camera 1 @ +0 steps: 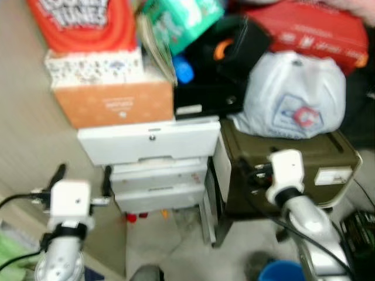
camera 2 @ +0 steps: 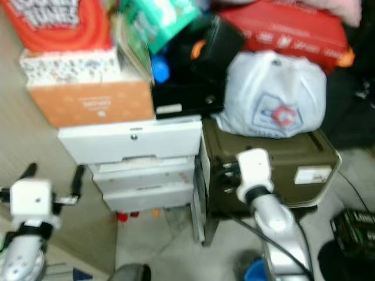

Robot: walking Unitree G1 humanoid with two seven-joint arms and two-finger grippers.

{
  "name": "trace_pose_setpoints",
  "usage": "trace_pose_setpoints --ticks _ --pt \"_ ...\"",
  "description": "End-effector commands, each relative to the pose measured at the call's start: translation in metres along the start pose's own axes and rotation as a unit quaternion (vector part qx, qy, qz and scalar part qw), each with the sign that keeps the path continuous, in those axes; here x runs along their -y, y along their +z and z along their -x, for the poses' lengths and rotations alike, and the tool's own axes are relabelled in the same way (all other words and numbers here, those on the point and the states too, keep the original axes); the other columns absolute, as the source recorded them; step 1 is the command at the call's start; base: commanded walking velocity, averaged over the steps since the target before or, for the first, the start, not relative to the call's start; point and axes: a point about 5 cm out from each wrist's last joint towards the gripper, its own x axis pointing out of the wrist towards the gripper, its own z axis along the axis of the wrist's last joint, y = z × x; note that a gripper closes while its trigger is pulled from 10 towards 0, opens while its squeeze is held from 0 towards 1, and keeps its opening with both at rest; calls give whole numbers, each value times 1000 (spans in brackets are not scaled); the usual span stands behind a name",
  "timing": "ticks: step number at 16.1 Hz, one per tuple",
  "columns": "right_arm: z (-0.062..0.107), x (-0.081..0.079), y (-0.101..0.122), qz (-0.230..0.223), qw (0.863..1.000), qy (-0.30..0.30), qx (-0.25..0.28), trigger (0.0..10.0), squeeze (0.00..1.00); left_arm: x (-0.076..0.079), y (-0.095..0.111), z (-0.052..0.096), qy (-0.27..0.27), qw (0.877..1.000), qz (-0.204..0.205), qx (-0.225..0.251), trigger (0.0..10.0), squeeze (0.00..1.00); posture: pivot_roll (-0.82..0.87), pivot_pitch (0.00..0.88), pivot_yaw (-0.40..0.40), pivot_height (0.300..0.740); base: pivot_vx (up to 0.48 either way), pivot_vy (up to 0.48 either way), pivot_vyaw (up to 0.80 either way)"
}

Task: Clean up the room

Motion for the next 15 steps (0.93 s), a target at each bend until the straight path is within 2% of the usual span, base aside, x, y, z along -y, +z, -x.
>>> trace_pose_setpoints --ticks 1,8,15 --pt "3 7 -1 9 1000 -12 -1 10000 0 2 1 3 -6 1000 -3 0 10000 0 -34 0 -24 740 0 0 800" --pt "4 4 -4 8 1000 9 -6 10000 0 2 -4 4 -13 1000 -4 -7 10000 0 -37 0 -27 740 0 0 800" --pt "8 0 -17 4 998 52 -32 10000 0 -16 -21 15 30 998 -39 -38 10000 0 -29 0 -36 740 0 0 800"
